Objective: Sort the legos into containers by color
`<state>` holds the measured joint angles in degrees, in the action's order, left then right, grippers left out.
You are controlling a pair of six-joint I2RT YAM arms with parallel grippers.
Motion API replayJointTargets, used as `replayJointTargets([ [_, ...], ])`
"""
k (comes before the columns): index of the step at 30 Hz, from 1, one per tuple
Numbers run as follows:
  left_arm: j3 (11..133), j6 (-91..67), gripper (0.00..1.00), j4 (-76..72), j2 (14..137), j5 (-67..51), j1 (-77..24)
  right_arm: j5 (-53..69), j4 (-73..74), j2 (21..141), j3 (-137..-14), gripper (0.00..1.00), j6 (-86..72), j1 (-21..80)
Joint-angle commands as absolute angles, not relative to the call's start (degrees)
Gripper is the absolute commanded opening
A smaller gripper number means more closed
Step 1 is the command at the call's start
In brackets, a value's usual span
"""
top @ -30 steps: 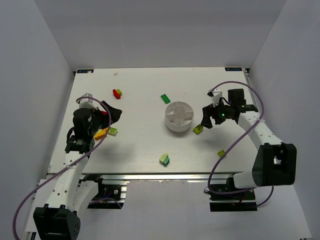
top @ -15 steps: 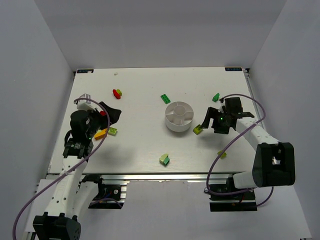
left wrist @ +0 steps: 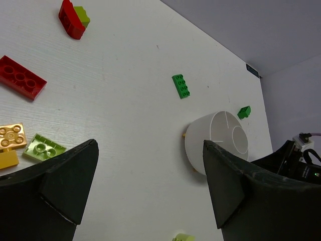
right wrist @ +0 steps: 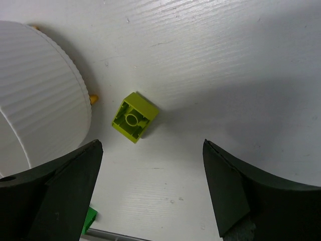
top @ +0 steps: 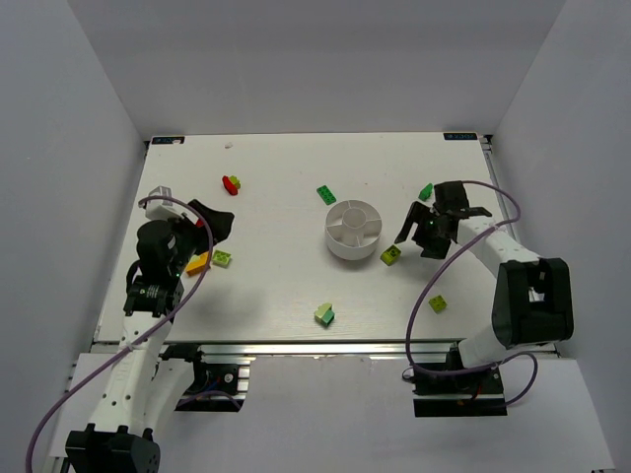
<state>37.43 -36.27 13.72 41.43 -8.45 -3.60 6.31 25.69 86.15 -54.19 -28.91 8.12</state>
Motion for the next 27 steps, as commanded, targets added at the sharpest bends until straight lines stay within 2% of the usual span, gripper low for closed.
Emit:
replayJointTargets([
  [1, 37.79, -36.65, 0.94, 11.69, 40.87, -5.89, -3.78, 3.96, 26.89, 88.15, -57.39, 0.85, -33.65, 9.4],
  [13, 38.41, -37.44, 0.93, 13.18, 41.22, -2.29, -3.69, 4.31, 27.6, 96.94, -62.93, 0.79, -38.32, 11.16],
  [27, 39.02, -37.62, 0.93, 16.7, 39.2, -0.79, -3.78, 6.5, 27.16, 99.4, -61.08, 0.76, -41.4, 13.71],
])
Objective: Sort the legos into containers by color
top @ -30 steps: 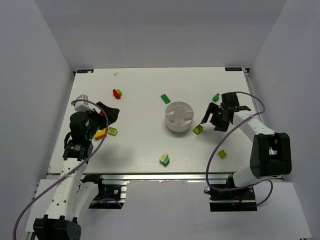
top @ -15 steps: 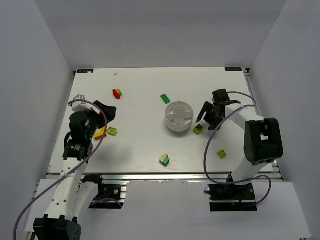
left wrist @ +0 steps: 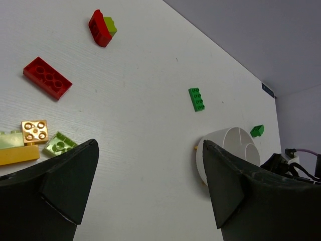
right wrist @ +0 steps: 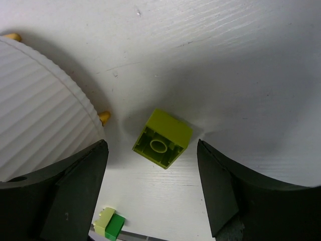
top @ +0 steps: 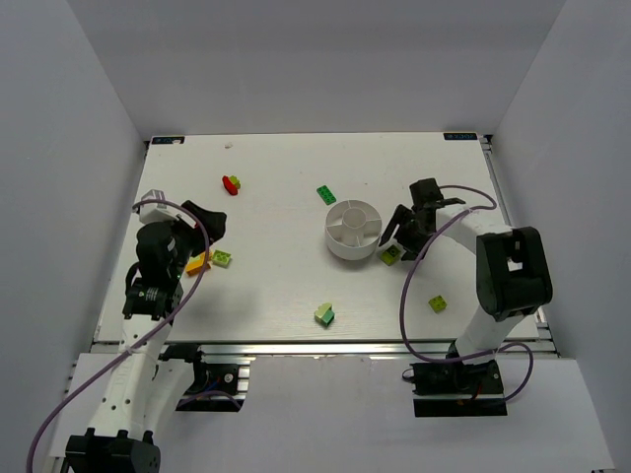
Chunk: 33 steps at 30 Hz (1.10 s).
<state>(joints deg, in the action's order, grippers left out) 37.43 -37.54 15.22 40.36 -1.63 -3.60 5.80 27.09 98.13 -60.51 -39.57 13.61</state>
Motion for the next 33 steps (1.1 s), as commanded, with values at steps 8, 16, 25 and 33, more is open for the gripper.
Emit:
replayJointTargets([
  [8, 39.73, -38.14, 0.93, 17.84, 38.76, 2.28, -3.78, 9.04, 25.14, 101.87, -60.91, 0.56, -41.14, 13.71],
  [16, 39.73, -38.58, 0.93, 16.96, 38.15, 1.85, -3.69, 8.7, 22.06, 97.22, -61.69, 0.07, -28.88, 9.5],
  [25, 38.67, -39.9, 0.93, 15.56, 37.27, 0.35, -3.78, 18.96, 20.74, 86.42, -63.9, 0.0, -0.99, 8.61],
  [33, 37.0, -41.13, 0.93, 14.77, 36.39, 0.09, -3.78, 30.93, 8.8, 77.79, -58.72, 0.0, 2.99, 9.49],
])
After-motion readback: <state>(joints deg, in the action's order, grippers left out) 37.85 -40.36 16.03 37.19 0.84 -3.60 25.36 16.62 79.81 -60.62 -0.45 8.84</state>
